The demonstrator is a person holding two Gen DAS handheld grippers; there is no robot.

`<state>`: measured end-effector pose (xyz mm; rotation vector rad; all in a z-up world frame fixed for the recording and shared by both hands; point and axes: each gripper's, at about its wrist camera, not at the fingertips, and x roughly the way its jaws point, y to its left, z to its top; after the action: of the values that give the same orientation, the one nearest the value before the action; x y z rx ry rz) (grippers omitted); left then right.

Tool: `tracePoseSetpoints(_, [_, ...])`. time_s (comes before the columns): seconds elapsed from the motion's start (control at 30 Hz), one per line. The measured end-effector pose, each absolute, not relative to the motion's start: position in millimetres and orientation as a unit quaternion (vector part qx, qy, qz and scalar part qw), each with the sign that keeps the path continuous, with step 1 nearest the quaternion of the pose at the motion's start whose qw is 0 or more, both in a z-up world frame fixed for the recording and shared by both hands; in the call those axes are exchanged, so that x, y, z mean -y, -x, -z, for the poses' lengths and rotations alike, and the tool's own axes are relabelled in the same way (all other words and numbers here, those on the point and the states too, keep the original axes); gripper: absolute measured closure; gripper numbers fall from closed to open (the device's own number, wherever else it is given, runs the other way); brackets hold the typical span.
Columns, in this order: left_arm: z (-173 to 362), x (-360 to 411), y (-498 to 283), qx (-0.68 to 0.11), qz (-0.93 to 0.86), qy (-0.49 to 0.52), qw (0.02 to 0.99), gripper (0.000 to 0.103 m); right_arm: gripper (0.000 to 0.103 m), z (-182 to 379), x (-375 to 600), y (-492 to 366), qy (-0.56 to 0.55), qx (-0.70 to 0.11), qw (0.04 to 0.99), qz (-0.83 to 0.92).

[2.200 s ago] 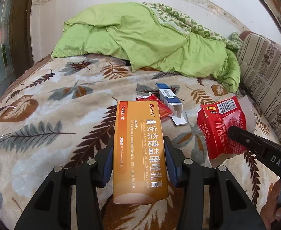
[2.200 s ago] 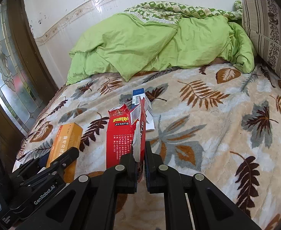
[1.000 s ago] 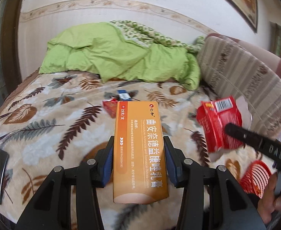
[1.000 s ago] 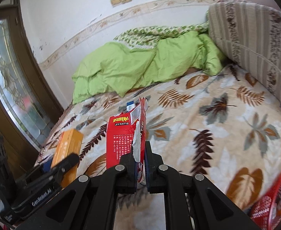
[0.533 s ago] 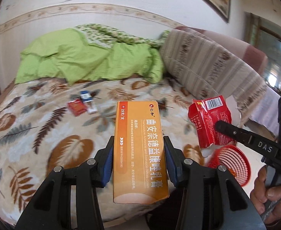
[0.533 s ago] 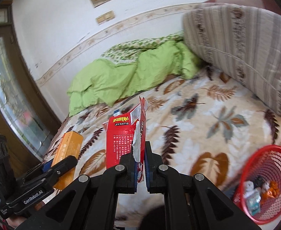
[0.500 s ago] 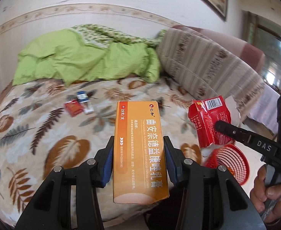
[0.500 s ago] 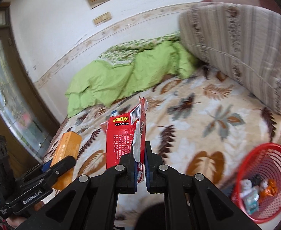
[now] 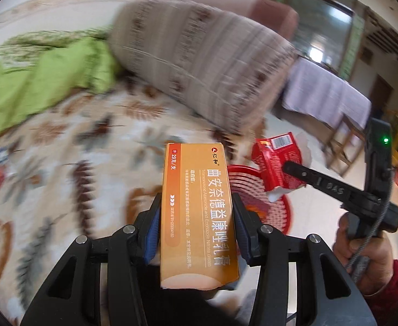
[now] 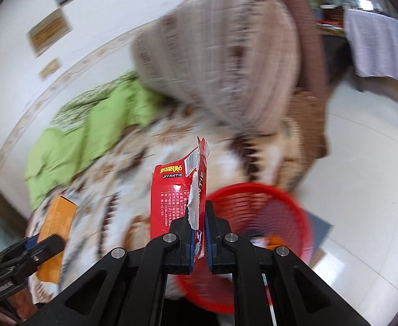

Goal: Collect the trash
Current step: 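Carry both boxes over the red wastebasket and open both tools, then move both open tools back over the remaining packs on the bed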

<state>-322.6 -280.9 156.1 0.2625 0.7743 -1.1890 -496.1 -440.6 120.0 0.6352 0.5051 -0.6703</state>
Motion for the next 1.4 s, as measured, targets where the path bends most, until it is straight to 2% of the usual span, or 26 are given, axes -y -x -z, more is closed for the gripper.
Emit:
tracePoseSetpoints(0.13, [-143.4,333.0,338.3,-0.369,0.575,-0.135,0.717,0.057,0.095,-108.8,460.6,507.2,-0.311,-0.255,0.851,0.338])
tracePoseSetpoints(0.2, [-136.0,354.4,344.4,-0.375,0.589,-0.146,0.701,0.052,0.092,-103.5,467.9,508.3,-0.314,-0.261,0.844,0.347])
tracePoseSetpoints(0.23, [-132.5,363.7,347.3,-0.378,0.592,-0.152,0.696,0.041,0.078,-101.2,469.4,508.1,-0.317,-0.262,0.844,0.346])
tracePoseSetpoints(0.27, [-131.2,366.2,347.9,-0.378,0.589,-0.153,0.698,0.034,0.060,-99.7,471.5,509.3,-0.321,-0.260,0.843,0.345])
tracePoseSetpoints(0.33, [-131.3,364.4,346.2,-0.376,0.586,-0.147,0.703,0.034,0.051,-97.9,472.1,508.7,-0.319,-0.256,0.842,0.351])
tracePoseSetpoints(0.63, [-138.8,308.8,289.2,-0.392,0.525,-0.091,0.750,0.034,0.051,-102.6,463.7,470.7,-0.317,-0.261,0.859,0.306])
tracePoseSetpoints(0.93, [-136.4,212.3,217.5,-0.387,0.414,-0.065,0.821,0.034,0.051,-100.8,408.6,368.2,-0.286,-0.312,0.885,0.195])
tracePoseSetpoints(1.4, [-88.3,54.5,92.1,-0.411,0.199,0.022,0.889,0.034,0.049,-108.5,294.6,196.5,-0.178,-0.384,0.904,0.058])
